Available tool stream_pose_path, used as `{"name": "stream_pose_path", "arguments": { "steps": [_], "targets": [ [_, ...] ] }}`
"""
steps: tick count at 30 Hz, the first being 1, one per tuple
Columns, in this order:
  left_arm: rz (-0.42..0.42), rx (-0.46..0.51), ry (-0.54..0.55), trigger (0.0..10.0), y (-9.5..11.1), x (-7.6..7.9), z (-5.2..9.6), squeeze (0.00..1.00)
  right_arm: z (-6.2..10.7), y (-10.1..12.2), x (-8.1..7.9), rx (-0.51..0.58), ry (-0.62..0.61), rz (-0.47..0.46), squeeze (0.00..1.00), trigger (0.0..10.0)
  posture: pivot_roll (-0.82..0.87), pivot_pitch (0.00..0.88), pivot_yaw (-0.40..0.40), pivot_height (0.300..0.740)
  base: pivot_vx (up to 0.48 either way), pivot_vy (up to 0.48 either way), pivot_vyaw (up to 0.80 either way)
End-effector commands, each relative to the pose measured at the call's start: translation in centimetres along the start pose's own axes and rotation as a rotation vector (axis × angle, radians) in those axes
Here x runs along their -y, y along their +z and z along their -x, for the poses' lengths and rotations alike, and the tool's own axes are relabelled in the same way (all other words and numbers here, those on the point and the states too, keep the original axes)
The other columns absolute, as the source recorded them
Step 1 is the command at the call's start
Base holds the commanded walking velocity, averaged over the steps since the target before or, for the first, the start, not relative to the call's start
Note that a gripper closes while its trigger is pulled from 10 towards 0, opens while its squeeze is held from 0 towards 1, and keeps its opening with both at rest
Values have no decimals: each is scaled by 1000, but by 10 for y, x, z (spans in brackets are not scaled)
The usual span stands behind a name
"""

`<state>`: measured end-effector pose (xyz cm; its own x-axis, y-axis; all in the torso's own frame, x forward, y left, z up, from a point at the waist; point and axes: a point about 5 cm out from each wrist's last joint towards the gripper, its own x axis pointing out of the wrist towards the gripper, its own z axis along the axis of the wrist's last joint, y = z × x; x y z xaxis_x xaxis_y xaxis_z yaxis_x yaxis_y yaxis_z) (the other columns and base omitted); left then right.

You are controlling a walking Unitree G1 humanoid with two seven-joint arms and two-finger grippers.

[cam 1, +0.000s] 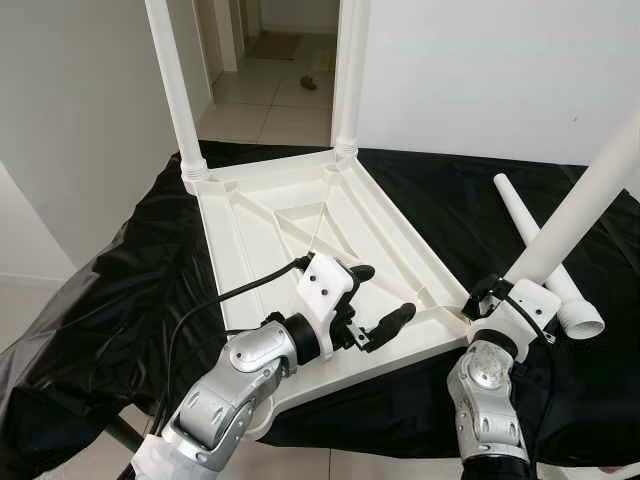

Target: Building children table

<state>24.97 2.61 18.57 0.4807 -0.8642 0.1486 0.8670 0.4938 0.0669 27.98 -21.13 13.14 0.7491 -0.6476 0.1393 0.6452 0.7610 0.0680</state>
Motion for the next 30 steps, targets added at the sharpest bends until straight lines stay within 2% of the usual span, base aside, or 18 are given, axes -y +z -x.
{"name": "stream_pose_path", "arguments": {
  "steps": [1, 6, 9, 10, 11, 16, 18, 19, 20, 21, 22, 27, 29, 30],
  "targets": [
    [-2, -6, -51, 10000, 0, 4, 0, 0, 1, -12, 7, -51, -9, 22, 0, 10000, 12, 43, 22, 740, 0, 0, 0],
    [2, -4, -54, 10000, -1, 5, 0, 0, -8, -7, 9, -18, 78, 21, 0, 10000, 8, 39, 21, 740, 0, 0, 0],
    [3, -4, -55, 10000, -1, 5, 0, 0, -10, -5, 11, -9, 82, 18, 0, 10000, 8, 38, 21, 740, 0, 0, 0],
    [4, -4, -55, 10000, -1, 6, 0, 0, -10, -5, 11, -7, 85, 19, 0, 9647, 7, 38, 22, 740, 0, 0, 0],
    [4, -4, -56, 10000, -1, 6, 0, 0, -11, -5, 10, -7, 99, 18, 0, 10000, 7, 37, 23, 740, 0, 0, 0],
    [6, -4, -57, 10000, -1, 6, 0, 0, -12, -4, 9, -5, 127, 13, 0, 10000, 8, 37, 25, 740, 0, 0, 0],
    [6, -6, -59, 10000, -1, 7, 0, 0, -14, 0, 6, 9, 210, 1, 0, 10000, 7, 36, 26, 740, 0, 0, 0],
    [6, -6, -59, 10000, -1, 7, 0, 0, -14, 0, 6, 9, 210, 1, 0, 10000, 7, 36, 26, 740, 0, 0, 0],
    [7, -6, -59, 10000, -1, 7, 0, 0, -17, 4, 5, 28, 251, -4, 0, 6549, 7, 35, 27, 740, 0, 0, 0],
    [7, -6, -59, 10000, -1, 7, 0, 0, -17, 4, 5, 28, 251, -4, 0, 6549, 7, 35, 27, 740, 0, 0, 0],
    [7, -7, -59, 10000, -1, 6, 0, 0, -18, 7, 3, 41, 310, -23, 0, 0, 5, 34, 30, 740, 0, 0, 0],
    [7, -6, -62, 10000, -1, 7, 0, 0, -25, 14, 1, 48, 448, -68, 0, 0, 2, 34, 33, 740, 0, 0, 0],
    [7, -6, -62, 10000, -1, 7, 0, 0, -25, 14, 1, 48, 448, -68, 0, 0, 2, 34, 33, 740, 0, 0, 0],
    [7, -5, -61, 10000, -1, 7, -1, 0, -27, 19, 0, 59, 508, -69, 0, 0, -1, 37, 33, 740, 0, 0, 0]
  ]
}}
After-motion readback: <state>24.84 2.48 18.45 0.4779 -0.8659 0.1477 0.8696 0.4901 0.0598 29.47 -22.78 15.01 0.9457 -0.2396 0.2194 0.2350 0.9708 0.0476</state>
